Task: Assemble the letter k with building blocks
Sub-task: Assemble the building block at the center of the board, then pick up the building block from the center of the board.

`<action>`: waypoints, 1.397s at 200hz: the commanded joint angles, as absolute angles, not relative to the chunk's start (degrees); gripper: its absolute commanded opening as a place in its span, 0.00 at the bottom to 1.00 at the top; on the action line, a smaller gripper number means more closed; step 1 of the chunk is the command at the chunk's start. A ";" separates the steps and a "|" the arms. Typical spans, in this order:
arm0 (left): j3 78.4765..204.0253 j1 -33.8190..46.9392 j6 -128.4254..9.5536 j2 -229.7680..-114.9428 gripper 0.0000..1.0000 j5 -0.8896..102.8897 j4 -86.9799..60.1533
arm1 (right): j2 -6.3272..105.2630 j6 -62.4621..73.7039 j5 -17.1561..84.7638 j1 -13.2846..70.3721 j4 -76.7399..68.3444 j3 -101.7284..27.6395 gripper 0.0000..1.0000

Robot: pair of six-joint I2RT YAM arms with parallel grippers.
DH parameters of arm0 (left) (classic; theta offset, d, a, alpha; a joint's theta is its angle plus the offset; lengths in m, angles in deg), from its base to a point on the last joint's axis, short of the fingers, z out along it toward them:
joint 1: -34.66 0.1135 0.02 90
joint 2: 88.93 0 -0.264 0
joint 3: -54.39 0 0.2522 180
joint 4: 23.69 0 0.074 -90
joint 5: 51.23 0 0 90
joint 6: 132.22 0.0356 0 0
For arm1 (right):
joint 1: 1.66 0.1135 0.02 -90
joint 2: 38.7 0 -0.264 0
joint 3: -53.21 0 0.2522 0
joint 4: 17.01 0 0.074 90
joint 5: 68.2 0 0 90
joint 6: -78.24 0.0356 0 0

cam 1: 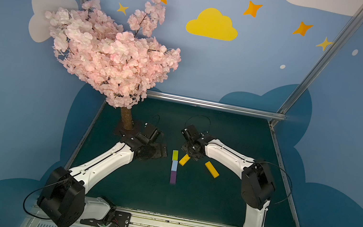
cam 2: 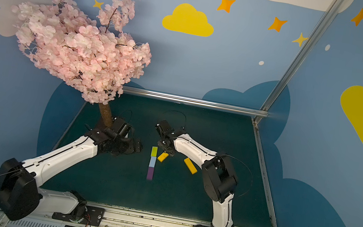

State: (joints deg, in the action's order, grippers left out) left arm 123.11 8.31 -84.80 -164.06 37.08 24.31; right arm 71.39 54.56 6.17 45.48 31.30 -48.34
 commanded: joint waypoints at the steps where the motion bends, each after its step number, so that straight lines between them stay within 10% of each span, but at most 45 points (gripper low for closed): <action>1: 123.28 8.54 -83.65 -163.70 1.00 36.75 24.71 | 63.06 36.51 1.70 44.86 24.47 -44.52 0.44; 37: 122.79 8.50 -83.48 -163.58 1.00 37.82 24.28 | 51.32 14.00 13.97 40.17 22.84 -31.63 0.71; 130: 122.40 8.49 -84.15 -165.71 1.00 39.96 21.64 | 63.51 -0.58 38.38 22.86 55.91 -39.59 0.68; 279: 123.61 9.96 -84.10 -164.71 1.00 39.68 22.55 | 78.54 -8.10 33.56 21.28 56.80 -44.96 0.67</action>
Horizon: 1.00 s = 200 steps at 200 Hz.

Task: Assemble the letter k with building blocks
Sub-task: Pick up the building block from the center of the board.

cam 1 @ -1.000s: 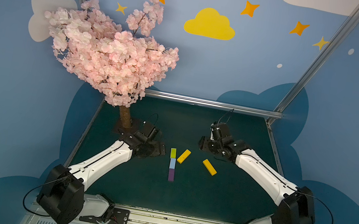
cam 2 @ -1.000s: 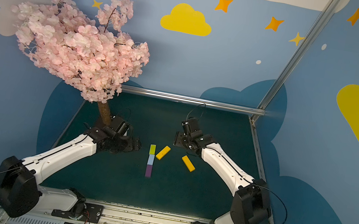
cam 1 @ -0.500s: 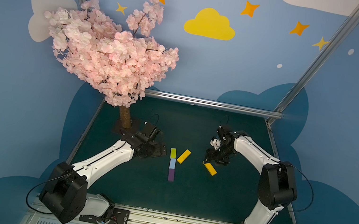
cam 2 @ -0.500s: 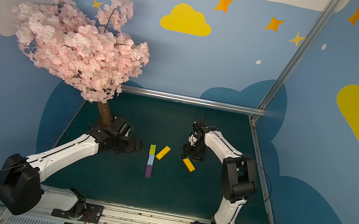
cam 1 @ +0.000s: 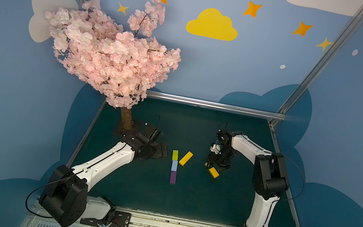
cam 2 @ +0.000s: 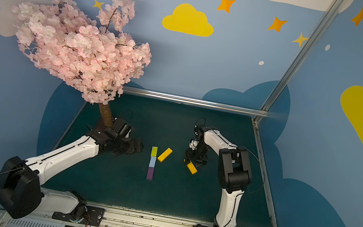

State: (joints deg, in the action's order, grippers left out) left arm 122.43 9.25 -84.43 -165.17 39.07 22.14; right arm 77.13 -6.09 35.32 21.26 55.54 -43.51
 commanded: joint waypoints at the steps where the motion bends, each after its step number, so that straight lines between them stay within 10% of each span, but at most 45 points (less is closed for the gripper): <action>1: 123.61 10.00 -84.16 -164.70 1.00 39.75 22.57 | 78.55 -8.08 33.40 21.28 56.79 -44.95 0.67; 48: 123.17 10.65 -84.40 -164.69 1.00 40.35 22.16 | 79.62 -7.91 32.00 22.81 56.54 -44.32 0.40; 122: 122.81 11.07 -84.74 -165.02 1.00 41.29 21.71 | 79.74 -6.22 21.52 30.28 55.29 -41.95 0.46; 167: 122.90 11.19 -84.63 -164.34 1.00 41.16 22.09 | 77.69 -7.77 16.39 32.45 52.26 -40.53 0.15; 200: 123.33 11.70 -84.05 -163.65 1.00 40.79 23.38 | 68.88 -10.87 19.32 36.98 47.24 -35.35 0.11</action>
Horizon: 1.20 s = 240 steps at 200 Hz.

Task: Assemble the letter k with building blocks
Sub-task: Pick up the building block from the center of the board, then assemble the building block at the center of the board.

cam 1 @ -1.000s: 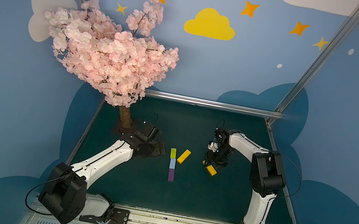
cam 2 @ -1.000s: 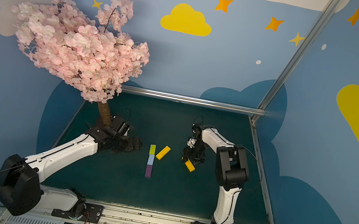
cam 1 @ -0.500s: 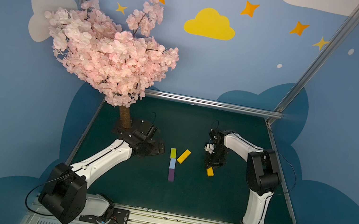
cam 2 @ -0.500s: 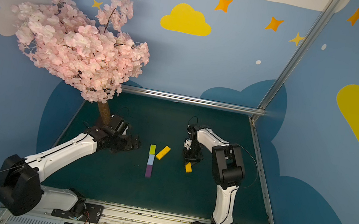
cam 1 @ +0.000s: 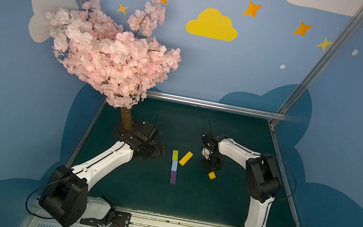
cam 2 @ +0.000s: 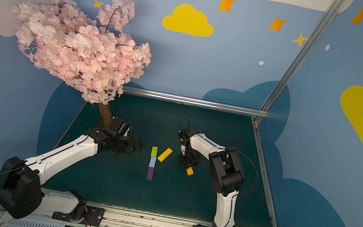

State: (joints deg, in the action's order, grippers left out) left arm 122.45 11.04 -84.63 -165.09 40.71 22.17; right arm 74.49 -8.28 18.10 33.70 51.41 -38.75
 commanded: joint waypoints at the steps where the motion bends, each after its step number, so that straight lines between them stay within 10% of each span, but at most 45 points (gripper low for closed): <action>1: 123.34 11.75 -84.05 -163.64 1.00 40.88 23.42 | 68.57 -10.96 19.42 37.13 47.05 -35.22 0.11; 240: 123.17 13.04 -84.49 -164.07 1.00 41.97 22.37 | 73.28 -25.15 21.80 50.20 40.11 -39.18 0.15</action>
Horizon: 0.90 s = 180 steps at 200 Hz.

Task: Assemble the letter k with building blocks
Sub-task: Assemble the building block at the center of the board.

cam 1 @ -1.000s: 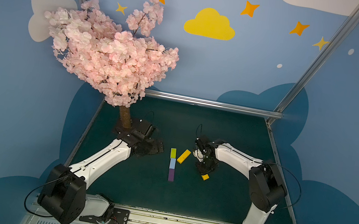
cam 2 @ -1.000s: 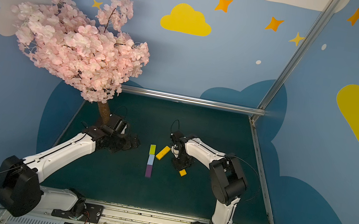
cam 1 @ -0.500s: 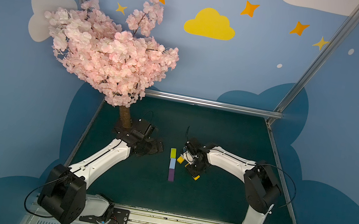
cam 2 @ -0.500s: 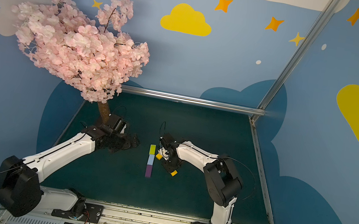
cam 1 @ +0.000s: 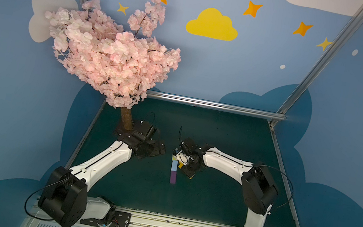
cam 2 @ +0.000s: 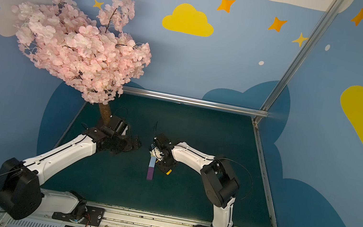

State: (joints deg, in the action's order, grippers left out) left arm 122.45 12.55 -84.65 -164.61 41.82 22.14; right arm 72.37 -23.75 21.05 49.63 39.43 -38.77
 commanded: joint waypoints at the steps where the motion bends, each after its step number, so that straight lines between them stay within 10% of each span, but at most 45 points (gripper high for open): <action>1: 123.17 13.04 -84.49 -164.16 1.00 41.95 22.35 | 73.32 -25.18 21.85 50.20 40.14 -39.15 0.15; 180: 123.34 13.38 -84.71 -164.00 1.00 42.31 22.17 | 77.04 -25.95 19.88 50.99 42.83 -40.58 0.23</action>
State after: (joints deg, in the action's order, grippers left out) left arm 122.45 13.08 -84.65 -164.61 41.95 22.12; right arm 74.69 -25.74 20.44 50.68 39.87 -39.69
